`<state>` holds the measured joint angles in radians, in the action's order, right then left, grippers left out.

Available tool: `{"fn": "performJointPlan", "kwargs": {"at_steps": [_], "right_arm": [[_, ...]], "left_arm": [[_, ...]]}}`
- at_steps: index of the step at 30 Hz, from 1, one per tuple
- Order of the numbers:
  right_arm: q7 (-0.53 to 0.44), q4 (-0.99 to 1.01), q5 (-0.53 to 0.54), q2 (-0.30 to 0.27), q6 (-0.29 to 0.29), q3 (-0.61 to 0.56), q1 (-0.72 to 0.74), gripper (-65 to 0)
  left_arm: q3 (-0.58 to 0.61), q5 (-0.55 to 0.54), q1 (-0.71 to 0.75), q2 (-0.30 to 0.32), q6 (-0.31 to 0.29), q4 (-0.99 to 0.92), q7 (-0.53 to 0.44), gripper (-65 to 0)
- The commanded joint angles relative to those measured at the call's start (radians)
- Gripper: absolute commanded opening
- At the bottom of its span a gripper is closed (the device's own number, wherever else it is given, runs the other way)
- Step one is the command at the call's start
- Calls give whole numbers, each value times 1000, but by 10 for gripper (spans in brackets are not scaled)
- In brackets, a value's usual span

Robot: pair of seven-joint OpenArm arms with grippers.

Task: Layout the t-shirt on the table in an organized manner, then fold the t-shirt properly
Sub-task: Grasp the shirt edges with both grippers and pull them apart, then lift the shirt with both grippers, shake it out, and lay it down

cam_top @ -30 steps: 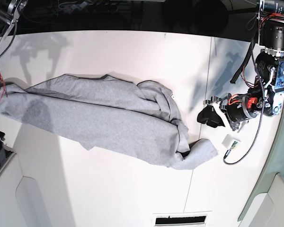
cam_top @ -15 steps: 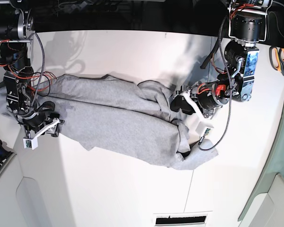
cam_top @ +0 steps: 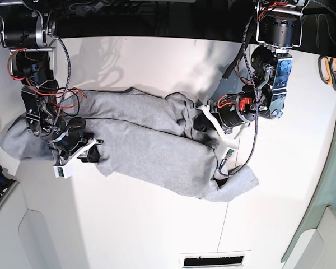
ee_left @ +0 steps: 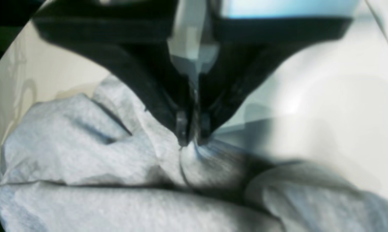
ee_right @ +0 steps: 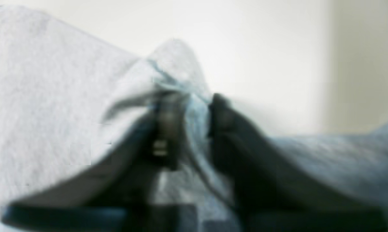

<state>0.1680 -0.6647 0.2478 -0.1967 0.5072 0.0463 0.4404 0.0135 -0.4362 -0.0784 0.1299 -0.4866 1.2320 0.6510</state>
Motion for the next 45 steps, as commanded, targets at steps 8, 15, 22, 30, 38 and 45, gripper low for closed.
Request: {"fn": "performJointPlan", "kwargs": {"at_steps": [8, 15, 22, 30, 38, 45], "right_arm": [[-11, -116, -6, -38, 17, 14, 16, -650], [-7, -234, -5, -116, 17, 124, 18, -650], [-8, -258, 57, -223, 17, 237, 18, -650], [50, -258, 157, -272, 17, 251, 16, -201], [381, -276, 351, -271, 40, 364, -46, -203], [439, -392, 460, -271, 59, 474, -246, -203]], "left_arm": [[-4, 14, -11, 88, -2, 63, -7, -650], [-4, 7, 56, 221, 2, 203, 41, -650], [-4, 6, 139, 335, 30, 249, 42, -650], [-4, -4, 178, 372, 22, 303, 95, -650], [-66, -135, 179, 372, -16, 352, 140, -459], [-178, -212, 179, 372, -34, 400, 148, -457]]}}
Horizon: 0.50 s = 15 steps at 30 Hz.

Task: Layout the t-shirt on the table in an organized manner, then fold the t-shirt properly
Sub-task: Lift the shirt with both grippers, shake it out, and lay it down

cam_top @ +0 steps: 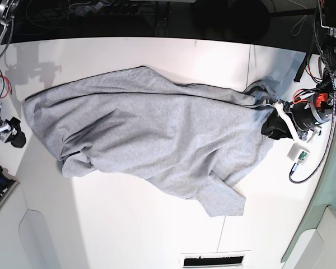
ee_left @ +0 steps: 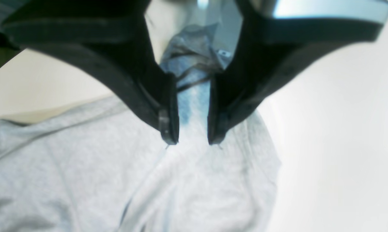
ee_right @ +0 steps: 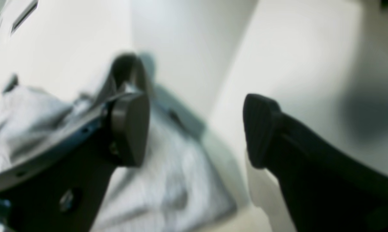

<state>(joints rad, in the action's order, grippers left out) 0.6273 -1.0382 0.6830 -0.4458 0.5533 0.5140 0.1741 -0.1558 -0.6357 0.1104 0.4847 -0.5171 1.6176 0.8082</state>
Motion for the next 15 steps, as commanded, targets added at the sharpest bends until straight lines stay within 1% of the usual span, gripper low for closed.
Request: {"fn": "performJointPlan", "kwargs": {"at_steps": [1, 3, 5, 6, 10, 13, 14, 15], "right_arm": [[-21, -37, 32, -21, 13, 6, -12, -203], [-21, -61, 31, -18, 12, 5, -64, -203], [-29, -63, 26, -16, 11, 5, -104, -203], [-44, -62, 17, -15, 11, 5, -123, -203], [-102, -56, -22, 5, 12, 5, -190, -203], [-108, -55, -56, 35, 12, 3, -203, -209], [-108, -55, -55, 47, 12, 2, -202, -224], [-109, -55, -55, 59, 12, 2, -199, -254]], "left_arm": [[-9, -11, -9, 17, -4, 11, -10, -439], [-8, -16, -10, 16, -4, -1, -14, -368], [-7, -13, -10, 16, -3, -31, -42, -289], [-7, -9, -10, 17, -3, -55, -60, -271], [-7, 29, -11, 10, 1, -185, -144, -269], [-7, 89, -23, -2, 24, -266, -223, -269], [-7, 97, -31, -6, 24, -284, -225, -269], [-6, 98, -34, -12, 19, -296, -221, -270]]}}
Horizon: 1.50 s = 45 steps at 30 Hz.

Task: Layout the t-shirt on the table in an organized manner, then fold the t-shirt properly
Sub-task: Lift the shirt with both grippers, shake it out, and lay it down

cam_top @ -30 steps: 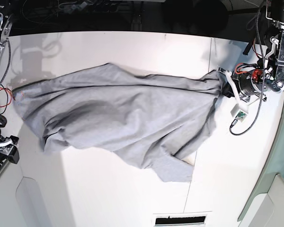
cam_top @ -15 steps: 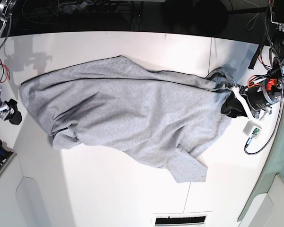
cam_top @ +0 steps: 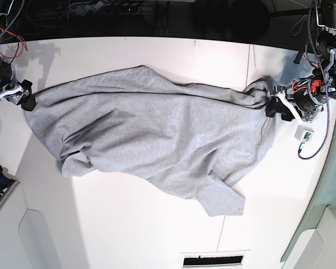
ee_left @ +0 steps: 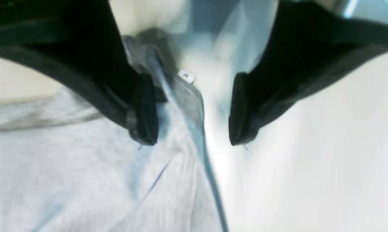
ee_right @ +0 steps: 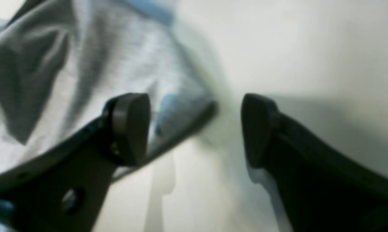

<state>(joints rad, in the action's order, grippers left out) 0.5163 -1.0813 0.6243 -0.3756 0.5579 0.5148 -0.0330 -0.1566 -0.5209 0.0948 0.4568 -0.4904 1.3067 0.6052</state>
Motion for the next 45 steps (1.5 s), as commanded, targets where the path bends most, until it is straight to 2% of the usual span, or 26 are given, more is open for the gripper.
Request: {"fn": "performJointPlan", "kwargs": {"at_steps": [1, 3, 4, 5, 7, 8, 12, 14, 17, 20, 23, 27, 38, 45], "right_arm": [[-1, -12, 4, -2, 7, 1, 9, -299], [0, -12, 4, 19, 7, 1, 10, -407], [-1, -12, 4, 29, 7, 1, 10, -462], [-1, -12, 4, 36, 8, 1, 10, -521], [-20, -13, 8, 48, 15, 1, 14, -650], [-38, -13, 14, 50, 16, 1, 14, -650], [-43, -56, 64, 20, 18, 13, 21, -650], [-29, -118, 64, -1, 18, 44, 21, -650], [26, -241, 77, -34, 18, 121, 21, -650], [97, -361, 152, -75, 18, 193, 21, -650], [150, -446, 169, -121, 18, 216, 21, -650], [166, -455, 169, -156, 14, 216, 21, -650], [174, -459, 172, -143, 14, 219, 9, -650], [201, -528, 206, -145, 15, 247, -29, -650]], "left_arm": [[-5, -18, -18, 7, -21, 13, -16, -270], [-5, -14, -10, -11, -23, 13, -2, -277], [-5, -12, -5, -19, -23, 13, 6, -313], [-5, -8, -2, -26, -23, 13, 13, -392], [-5, -6, -2, -30, -23, 13, 27, -614], [-5, -6, -3, -27, -23, 14, 27, -650], [-6, -8, -11, 11, -22, 61, 32, -650], [-6, -15, -11, 46, -22, 134, 65, -650], [-6, -51, -10, 104, -22, 270, 156, -650], [-6, -121, -8, 165, -22, 399, 241, -650], [-6, -150, -8, 208, -22, 489, 273, -650], [-5, -152, -8, 201, -23, 510, 262, -650], [-11, -146, 2, 187, -23, 562, 264, -650], [-159, -153, 82, 208, -23, 779, 267, -650]]}}
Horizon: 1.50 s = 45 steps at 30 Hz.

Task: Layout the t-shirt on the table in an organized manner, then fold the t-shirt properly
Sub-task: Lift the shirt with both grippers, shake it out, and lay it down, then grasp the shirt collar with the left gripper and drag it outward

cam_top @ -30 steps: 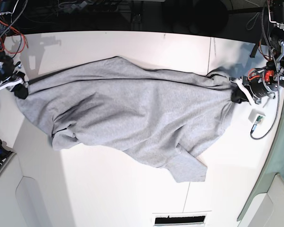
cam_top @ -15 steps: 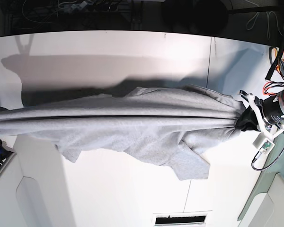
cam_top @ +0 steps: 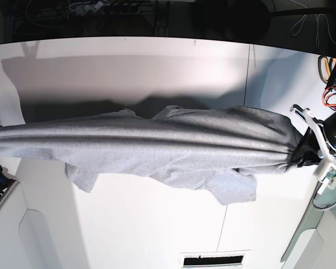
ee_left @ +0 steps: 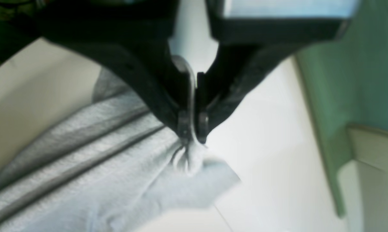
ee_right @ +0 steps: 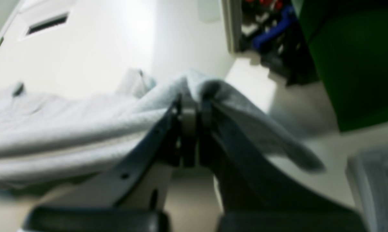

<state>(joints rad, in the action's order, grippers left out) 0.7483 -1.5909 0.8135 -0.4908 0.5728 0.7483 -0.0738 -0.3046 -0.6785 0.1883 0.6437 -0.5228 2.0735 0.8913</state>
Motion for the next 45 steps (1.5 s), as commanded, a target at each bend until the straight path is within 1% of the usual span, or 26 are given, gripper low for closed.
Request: {"fn": "performJointPlan", "kwargs": {"at_steps": [1, 4, 6, 8, 10, 13, 15, 19, 21, 22, 24, 25, 27, 28, 29, 30, 31, 32, 34, 35, 37, 38, 40, 41, 43, 45], "right_arm": [[-32, -21, 17, -31, 0, 16, 13, -650], [-34, -21, 17, -41, 0, 16, 13, -650], [-48, -21, 12, -45, 1, 16, 13, -650], [-69, -20, -8, -44, 1, 8, 16, -650], [-86, -15, -41, -44, 1, -18, 17, -650], [-127, 19, -122, -43, 0, -100, 34, -650], [-136, 79, -172, -43, -1, -173, 76, -650], [-216, 274, -250, -43, -1, -322, 183, -650], [-245, 376, -258, -43, -1, -388, 232, -650], [-249, 422, -257, -40, -5, -414, 256, -650], [-252, 492, -258, -24, -17, -445, 299, -650], [-252, 515, -257, -12, -19, -447, 319, -650], [-253, 534, -253, 1, -19, -447, 345, -650], [-254, 532, -251, 3, -19, -446, 350, -602], [-251, 527, -238, 2, -19, -443, 354, -540], [-234, 520, -222, 1, -19, -438, 353, -486], [-204, 508, -207, 0, -19, -431, 353, -450], [-159, 492, -195, 1, -19, -417, 349, -437], [-58, 441, -144, 1, -19, -382, 328, -437], [-24, 405, -108, 1, -15, -362, 307, -437], [26, 319, -29, 3, 0, -325, 245, -437], [42, 271, -8, 9, 1, -306, 213, -437], [50, 180, -5, 25, 0, -274, 151, -437], [49, 142, -5, 31, 0, -261, 119, -437], [47, 90, -5, 32, 0, -249, 60, -437], [33, 71, -5, 32, 0, -243, 5, -437]], "left_arm": [[-35, 0, -5, 24, 10, 34, -19, -650], [-99, -2, -3, 24, 14, 63, -23, -650], [-123, -2, -3, 24, 13, 60, -60, -650], [-120, 2, -3, 24, 2, 40, -98, -650], [-93, 0, -6, 23, 0, -18, -142, -650], [12, 40, -45, 18, -42, -175, -220, -650], [113, 78, -114, -1, -47, -314, -243, -650], [304, 163, -265, -75, -47, -608, -272, -650], [356, 185, -313, -108, -45, -734, -306, -650], [365, 185, -332, -122, -38, -782, -308, -649], [366, 181, -362, -139, -27, -839, -286, -550], [366, 181, -372, -139, -18, -844, -267, -514], [353, 158, -388, -139, -13, -831, -221, -479], [339, 134, -391, -139, -17, -811, -200, -477], [323, 103, -389, -139, -29, -781, -182, -477], [308, 62, -387, -139, -51, -745, -158, -477], [294, 27, -384, -139, -66, -707, -128, -477], [280, -3, -380, -139, -69, -668, -94, -477], [246, -49, -351, -139, -69, -579, -40, -477], [230, -62, -327, -138, -69, -535, -27, -477], [204, -75, -265, -127, -76, -455, -22, -476], [195, -93, -232, -119, -97, -422, -21, -476], [190, -164, -159, -109, -160, -351, -10, -476], [190, -193, -118, -112, -175, -310, 2, -475], [190, -227, -24, -130, -175, -216, 2, -475], [191, -222, 68, -168, -175, -127, -9, -475]]}}
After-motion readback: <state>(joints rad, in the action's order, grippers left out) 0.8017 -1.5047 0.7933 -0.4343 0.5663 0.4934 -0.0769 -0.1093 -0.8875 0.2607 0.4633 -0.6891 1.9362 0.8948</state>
